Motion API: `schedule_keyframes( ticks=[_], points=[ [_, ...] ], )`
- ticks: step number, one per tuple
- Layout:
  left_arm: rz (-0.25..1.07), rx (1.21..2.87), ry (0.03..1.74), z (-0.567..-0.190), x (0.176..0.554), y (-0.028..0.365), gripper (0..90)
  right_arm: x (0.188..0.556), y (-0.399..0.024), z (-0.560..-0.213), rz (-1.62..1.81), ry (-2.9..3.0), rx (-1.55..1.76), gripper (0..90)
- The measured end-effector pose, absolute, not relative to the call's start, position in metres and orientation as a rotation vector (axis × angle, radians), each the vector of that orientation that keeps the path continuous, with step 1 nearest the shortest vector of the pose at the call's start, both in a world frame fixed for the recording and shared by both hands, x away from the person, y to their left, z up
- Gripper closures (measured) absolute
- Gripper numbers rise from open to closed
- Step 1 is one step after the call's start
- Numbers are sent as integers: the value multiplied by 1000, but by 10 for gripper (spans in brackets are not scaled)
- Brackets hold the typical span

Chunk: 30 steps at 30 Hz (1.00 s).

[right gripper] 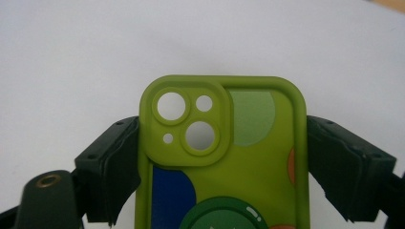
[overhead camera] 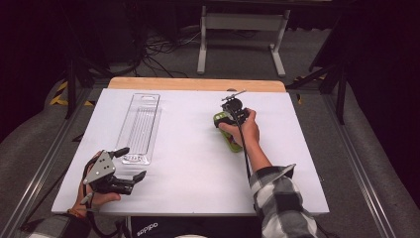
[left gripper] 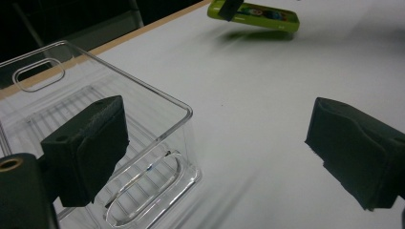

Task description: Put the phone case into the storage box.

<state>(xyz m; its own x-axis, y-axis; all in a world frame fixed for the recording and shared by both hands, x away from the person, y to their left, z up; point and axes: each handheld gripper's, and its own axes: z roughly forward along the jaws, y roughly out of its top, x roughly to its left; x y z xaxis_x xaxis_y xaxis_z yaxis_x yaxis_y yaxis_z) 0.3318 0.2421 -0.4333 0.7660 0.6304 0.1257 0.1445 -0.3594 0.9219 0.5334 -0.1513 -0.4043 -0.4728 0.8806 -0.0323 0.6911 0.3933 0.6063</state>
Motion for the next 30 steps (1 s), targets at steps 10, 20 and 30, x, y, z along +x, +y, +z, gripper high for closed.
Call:
schedule_keyframes(
  ticks=[10,20,30],
  points=[
    [590,1870,610,-426,335,235,89,485,-185,-371,1072,2135,1292,168],
    [558,1845,581,-412,340,210,107,439,-206,-356,1328,1988,1208,168],
    [455,1871,456,-402,351,140,115,407,-180,-351,1446,2002,1047,166]
  ],
)
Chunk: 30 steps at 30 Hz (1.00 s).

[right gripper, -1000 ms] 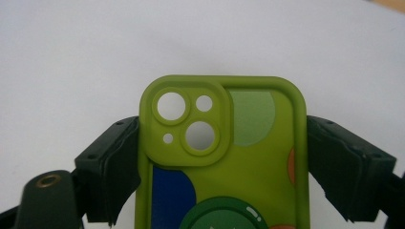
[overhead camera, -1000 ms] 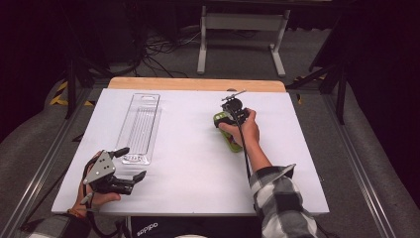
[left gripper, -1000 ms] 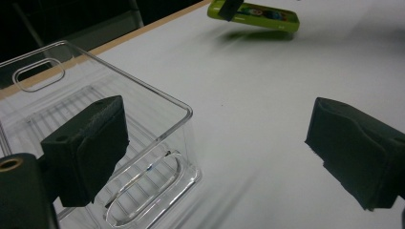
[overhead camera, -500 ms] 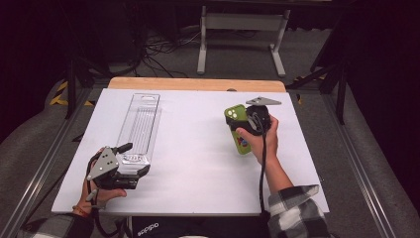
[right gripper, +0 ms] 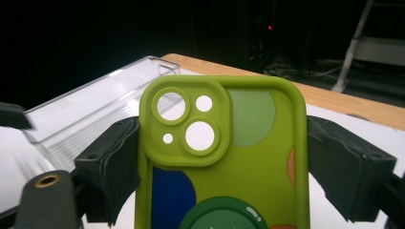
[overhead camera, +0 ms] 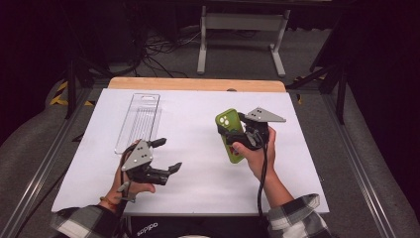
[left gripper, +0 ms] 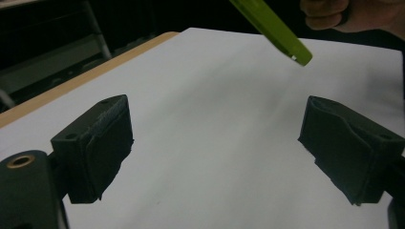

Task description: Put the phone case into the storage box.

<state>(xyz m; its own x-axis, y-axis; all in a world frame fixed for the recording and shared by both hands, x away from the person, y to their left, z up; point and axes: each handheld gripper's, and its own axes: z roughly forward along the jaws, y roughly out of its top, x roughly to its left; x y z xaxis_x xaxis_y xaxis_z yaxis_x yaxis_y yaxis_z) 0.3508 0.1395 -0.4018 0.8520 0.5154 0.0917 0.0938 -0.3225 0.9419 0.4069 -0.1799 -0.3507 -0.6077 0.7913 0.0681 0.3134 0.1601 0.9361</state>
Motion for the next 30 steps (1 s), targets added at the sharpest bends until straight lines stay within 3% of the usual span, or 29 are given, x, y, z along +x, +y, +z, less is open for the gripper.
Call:
schedule_keyframes(
  ticks=[10,18,30],
  points=[
    [349,1858,470,-402,359,97,161,385,-146,-355,1510,2016,924,165],
    [283,1779,545,-406,370,87,222,378,-139,-360,1552,1962,888,164],
    [348,1763,530,-403,372,73,379,372,-133,-362,1578,1922,854,164]
  ],
)
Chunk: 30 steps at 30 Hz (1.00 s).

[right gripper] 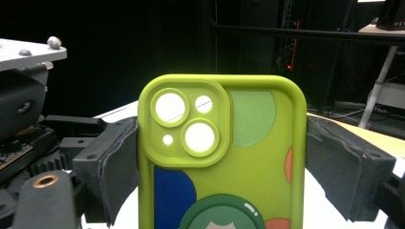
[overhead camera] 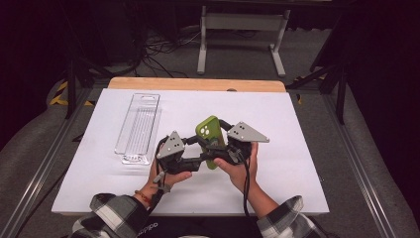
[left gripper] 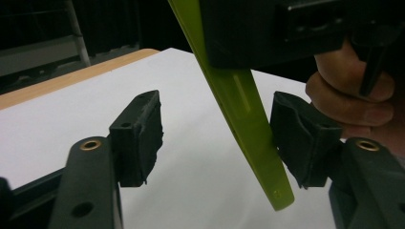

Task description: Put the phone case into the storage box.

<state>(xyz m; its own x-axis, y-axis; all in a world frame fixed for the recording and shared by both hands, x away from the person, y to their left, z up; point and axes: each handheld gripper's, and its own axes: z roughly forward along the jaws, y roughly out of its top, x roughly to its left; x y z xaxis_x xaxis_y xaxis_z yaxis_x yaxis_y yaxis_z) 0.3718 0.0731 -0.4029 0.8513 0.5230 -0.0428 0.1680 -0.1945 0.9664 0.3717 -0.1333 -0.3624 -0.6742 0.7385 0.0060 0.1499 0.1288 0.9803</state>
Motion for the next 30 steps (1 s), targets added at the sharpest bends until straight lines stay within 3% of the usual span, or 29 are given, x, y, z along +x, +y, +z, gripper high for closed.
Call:
schedule_keyframes(
  ticks=[9,20,30],
  points=[
    [408,1749,509,-395,372,74,503,367,-130,-364,1599,1904,830,163],
    [432,1741,474,-391,374,82,767,361,-125,-364,1589,1882,832,162],
    [446,1749,465,-387,375,92,772,358,-130,-354,1607,1889,805,160]
  ],
)
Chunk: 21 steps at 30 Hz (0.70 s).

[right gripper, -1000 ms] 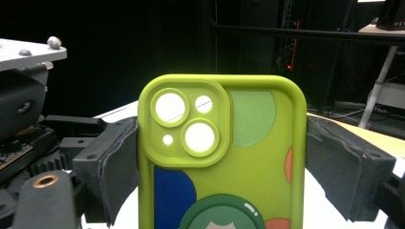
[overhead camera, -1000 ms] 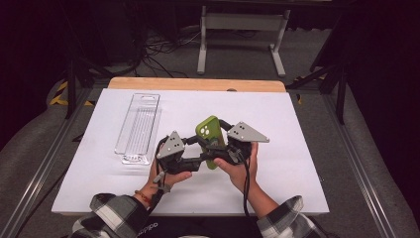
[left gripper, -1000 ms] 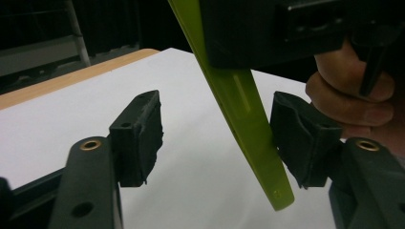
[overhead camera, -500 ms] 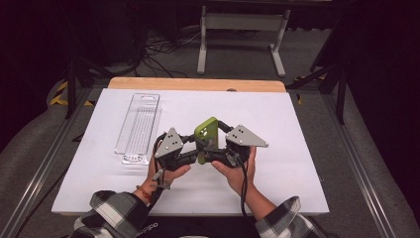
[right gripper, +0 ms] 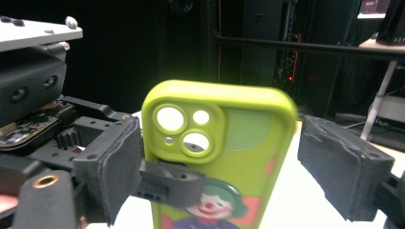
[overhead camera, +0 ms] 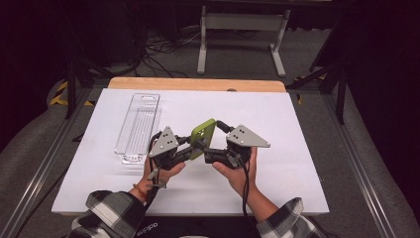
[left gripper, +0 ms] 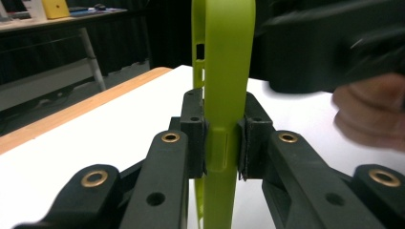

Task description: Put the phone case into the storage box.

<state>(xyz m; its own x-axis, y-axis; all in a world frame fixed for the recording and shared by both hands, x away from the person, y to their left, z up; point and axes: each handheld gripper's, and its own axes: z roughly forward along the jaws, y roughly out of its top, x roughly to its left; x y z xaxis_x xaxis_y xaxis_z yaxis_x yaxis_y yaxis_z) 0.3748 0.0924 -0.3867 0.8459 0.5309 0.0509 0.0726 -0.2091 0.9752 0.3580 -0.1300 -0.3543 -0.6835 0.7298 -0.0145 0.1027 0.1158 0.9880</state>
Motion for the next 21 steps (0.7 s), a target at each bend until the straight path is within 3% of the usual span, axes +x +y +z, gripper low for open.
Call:
schedule_keyframes(
  ticks=[21],
  points=[
    [470,1751,460,-377,376,121,772,349,-168,-353,1383,1937,677,159]
  ],
)
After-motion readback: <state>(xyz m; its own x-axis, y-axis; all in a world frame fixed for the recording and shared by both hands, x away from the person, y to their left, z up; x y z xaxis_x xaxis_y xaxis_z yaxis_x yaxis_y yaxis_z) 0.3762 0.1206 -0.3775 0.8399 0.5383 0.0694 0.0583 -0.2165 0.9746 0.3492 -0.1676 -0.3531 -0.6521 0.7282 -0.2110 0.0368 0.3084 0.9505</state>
